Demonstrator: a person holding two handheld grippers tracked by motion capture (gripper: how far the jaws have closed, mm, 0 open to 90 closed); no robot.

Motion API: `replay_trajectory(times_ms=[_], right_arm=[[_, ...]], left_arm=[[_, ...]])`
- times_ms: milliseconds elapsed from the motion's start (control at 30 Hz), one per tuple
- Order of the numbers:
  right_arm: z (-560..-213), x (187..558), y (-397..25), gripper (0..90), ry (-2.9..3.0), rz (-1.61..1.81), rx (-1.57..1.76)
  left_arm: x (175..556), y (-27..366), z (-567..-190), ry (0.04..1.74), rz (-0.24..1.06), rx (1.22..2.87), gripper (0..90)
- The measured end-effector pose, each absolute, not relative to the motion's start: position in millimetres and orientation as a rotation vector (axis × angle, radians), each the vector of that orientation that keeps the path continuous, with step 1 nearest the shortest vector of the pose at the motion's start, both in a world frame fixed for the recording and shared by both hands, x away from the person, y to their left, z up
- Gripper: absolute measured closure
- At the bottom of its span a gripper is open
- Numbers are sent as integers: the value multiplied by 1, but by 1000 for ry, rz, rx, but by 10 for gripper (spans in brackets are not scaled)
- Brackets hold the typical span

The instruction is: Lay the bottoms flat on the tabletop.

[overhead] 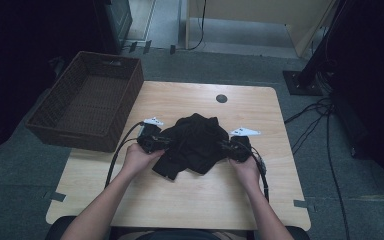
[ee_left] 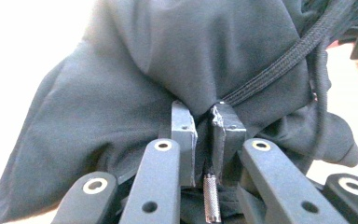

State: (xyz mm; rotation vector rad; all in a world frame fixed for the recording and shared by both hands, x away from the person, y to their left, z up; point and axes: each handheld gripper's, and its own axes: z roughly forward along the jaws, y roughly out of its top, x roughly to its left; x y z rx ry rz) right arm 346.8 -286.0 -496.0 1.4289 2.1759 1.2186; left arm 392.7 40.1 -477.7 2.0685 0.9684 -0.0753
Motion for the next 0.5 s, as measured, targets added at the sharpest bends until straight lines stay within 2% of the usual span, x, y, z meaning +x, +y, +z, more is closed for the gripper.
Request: replay_trajectory(times_ms=[233,500], right_arm=[[-485,350,-302,811,2102,1236,1474],[-479,354,-325,812,2014,1203,1542]], left_arm=[[393,63,-470,1043,-75,1989,843],[387,69,-467,1058,-83,2005,847]])
